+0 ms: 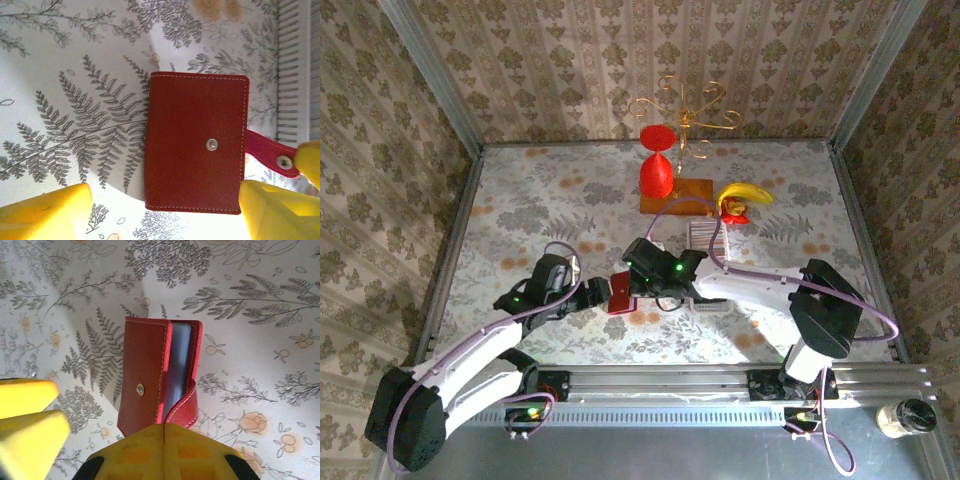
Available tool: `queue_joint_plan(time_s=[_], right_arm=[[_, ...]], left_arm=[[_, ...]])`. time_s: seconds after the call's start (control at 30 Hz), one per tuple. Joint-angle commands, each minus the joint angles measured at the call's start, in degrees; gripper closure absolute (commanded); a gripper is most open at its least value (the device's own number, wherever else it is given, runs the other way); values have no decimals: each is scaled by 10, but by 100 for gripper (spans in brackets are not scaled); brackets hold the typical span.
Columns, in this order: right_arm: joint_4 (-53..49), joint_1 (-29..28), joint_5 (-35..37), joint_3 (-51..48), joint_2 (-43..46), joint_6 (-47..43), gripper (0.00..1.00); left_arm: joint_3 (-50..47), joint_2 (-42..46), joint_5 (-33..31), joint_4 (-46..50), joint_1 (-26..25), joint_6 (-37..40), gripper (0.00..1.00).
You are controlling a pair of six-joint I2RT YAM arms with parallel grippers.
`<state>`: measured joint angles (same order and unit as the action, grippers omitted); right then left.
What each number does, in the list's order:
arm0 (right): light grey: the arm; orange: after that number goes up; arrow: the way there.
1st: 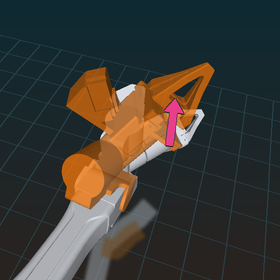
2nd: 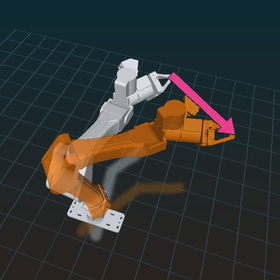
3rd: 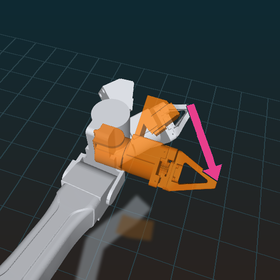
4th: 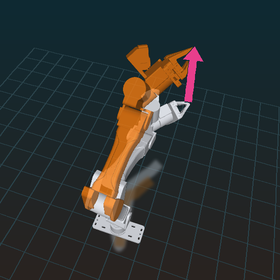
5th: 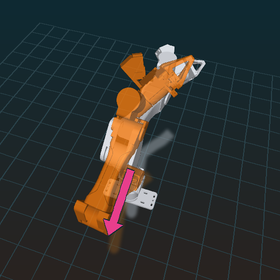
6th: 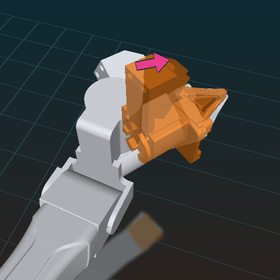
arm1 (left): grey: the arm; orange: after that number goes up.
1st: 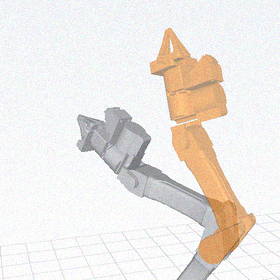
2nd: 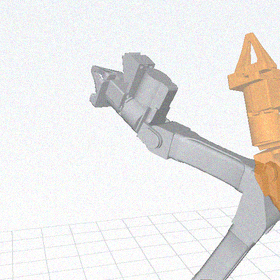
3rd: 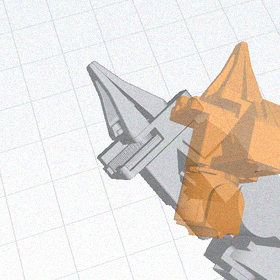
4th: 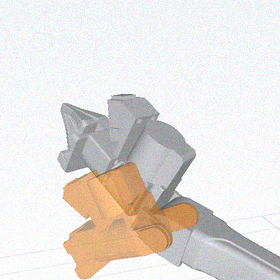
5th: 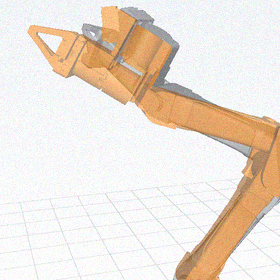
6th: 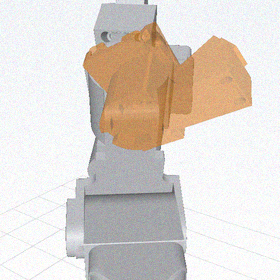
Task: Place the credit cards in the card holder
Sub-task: Open the card holder at the center of the table.
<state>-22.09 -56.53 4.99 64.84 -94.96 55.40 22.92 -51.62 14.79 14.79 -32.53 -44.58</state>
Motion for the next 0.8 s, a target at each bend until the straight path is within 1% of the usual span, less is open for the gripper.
queue_joint_plan(time_s=[0.0,0.07,0.2,0.3,0.4,0.53,0.67,0.73,0.77], right_arm=[[29,-7,-8,-9,30,13,100],[45,-7,-6,-20,42,16,100],[45,-7,5,-21,55,15,100],[43,-7,2,-20,51,13,100],[48,-7,0,-21,47,15,100],[40,-7,1,-21,46,15,100],[27,-5,10,-25,49,14,100],[22,-1,12,-30,49,16,100],[19,1,13,-33,48,17,100]], left_arm=[[25,-8,6,4,2,4,18],[31,-8,12,1,2,1,15],[35,-10,10,-8,3,4,10],[38,-24,9,-8,4,2,9],[36,-41,13,-20,5,0,12],[46,-61,9,-19,9,11,24],[50,-75,10,-11,25,21,43],[46,-74,13,-13,34,23,50],[42,-73,14,-13,38,24,57]])
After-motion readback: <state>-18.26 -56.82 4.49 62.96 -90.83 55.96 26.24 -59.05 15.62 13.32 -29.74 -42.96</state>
